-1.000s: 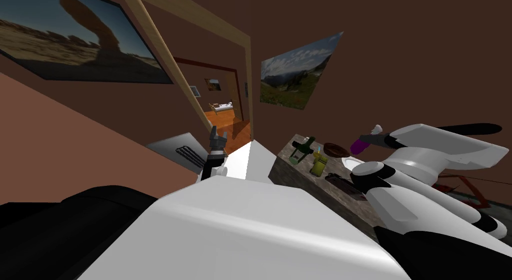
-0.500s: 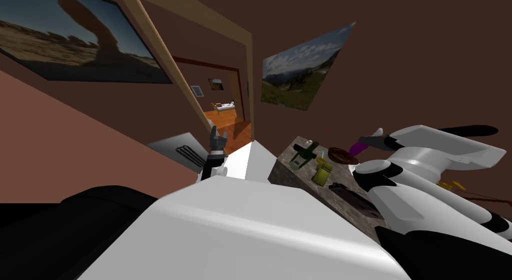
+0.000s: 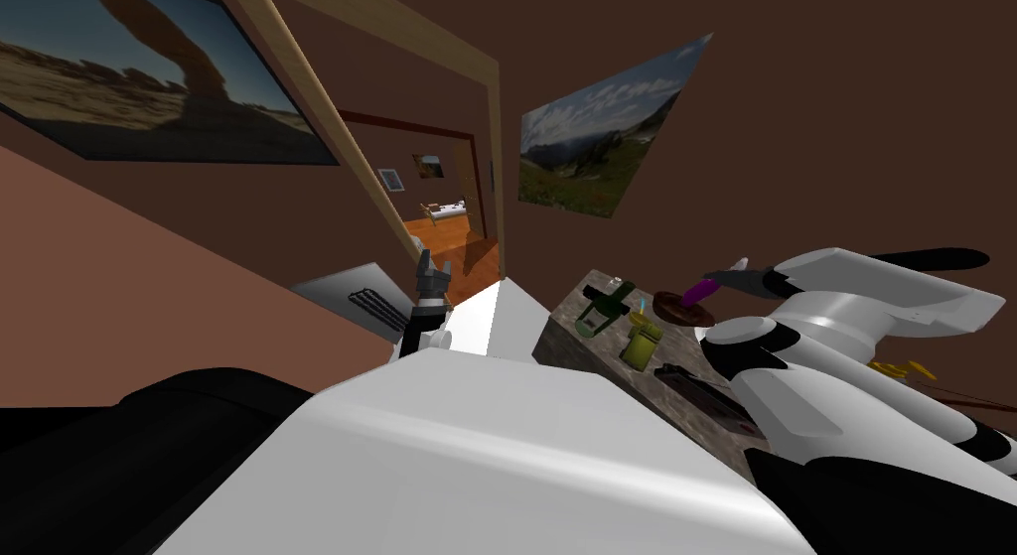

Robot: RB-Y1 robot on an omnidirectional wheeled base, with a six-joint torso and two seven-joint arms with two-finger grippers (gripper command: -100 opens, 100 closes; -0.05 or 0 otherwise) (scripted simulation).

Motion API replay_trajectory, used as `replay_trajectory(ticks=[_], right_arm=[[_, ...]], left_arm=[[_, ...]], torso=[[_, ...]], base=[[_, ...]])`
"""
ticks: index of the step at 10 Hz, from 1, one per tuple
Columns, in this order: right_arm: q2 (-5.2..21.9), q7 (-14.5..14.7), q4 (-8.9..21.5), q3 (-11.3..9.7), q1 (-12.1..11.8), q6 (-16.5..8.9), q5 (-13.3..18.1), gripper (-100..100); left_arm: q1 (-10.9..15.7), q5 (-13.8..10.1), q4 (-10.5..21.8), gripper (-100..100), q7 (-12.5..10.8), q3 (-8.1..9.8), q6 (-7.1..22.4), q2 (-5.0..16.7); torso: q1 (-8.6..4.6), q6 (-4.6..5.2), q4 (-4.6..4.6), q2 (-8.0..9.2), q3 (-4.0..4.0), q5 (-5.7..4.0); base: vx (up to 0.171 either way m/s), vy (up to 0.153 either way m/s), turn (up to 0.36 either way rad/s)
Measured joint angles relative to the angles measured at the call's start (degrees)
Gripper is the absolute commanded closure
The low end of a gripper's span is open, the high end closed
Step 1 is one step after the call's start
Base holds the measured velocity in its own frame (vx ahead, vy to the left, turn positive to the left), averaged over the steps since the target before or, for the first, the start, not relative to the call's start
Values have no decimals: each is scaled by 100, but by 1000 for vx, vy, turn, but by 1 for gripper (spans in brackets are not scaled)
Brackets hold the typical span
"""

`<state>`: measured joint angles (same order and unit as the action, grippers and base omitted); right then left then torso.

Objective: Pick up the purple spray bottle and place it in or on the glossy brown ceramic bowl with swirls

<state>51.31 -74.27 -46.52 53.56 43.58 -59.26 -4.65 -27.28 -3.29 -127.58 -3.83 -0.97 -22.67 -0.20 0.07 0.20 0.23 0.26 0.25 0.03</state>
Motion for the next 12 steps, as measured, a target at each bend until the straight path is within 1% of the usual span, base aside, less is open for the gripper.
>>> replay_trajectory(ticks=[1, 2, 4, 5, 6, 7, 12], right_arm=[[0, 0, 0, 0, 0, 0, 0, -100], [65, -7, -45, -4, 29, -96, 18, -100], [244, -17, -28, -32, 141, -297, 60, -100], [259, -55, -162, -50, 165, -444, 100, -100], [342, -73, -149, -66, 220, -545, 126, -100], [352, -74, -142, -68, 227, -560, 129, 0], [351, -74, -143, -67, 226, -559, 129, 0]], left_arm=[[0, 0, 0, 0, 0, 0, 0, 0], [0, 0, 0, 0, 0, 0, 0, 0], [0, 0, 0, 0, 0, 0, 0, 0], [0, 0, 0, 0, 0, 0, 0, 0], [0, 0, 0, 0, 0, 0, 0, 0], [0, 0, 0, 0, 0, 0, 0, 0], [0, 0, 0, 0, 0, 0, 0, 0]], torso=[[0, 0, 0, 0, 0, 0], [1, -2, 0, -1, 0, 2], [-1, -1, 0, -3, -2, 1], [0, -1, 0, -3, -2, 1], [0, -1, 0, -3, -1, 1], [0, 0, -1, -2, -1, -1], [0, 0, 0, 1, 0, -1]], base=[[5, -2, 72], [10, -7, 65], [11, -8, 44], [9, -4, 58], [4, -3, 12], [0, 0, 0], [0, 0, 0]])
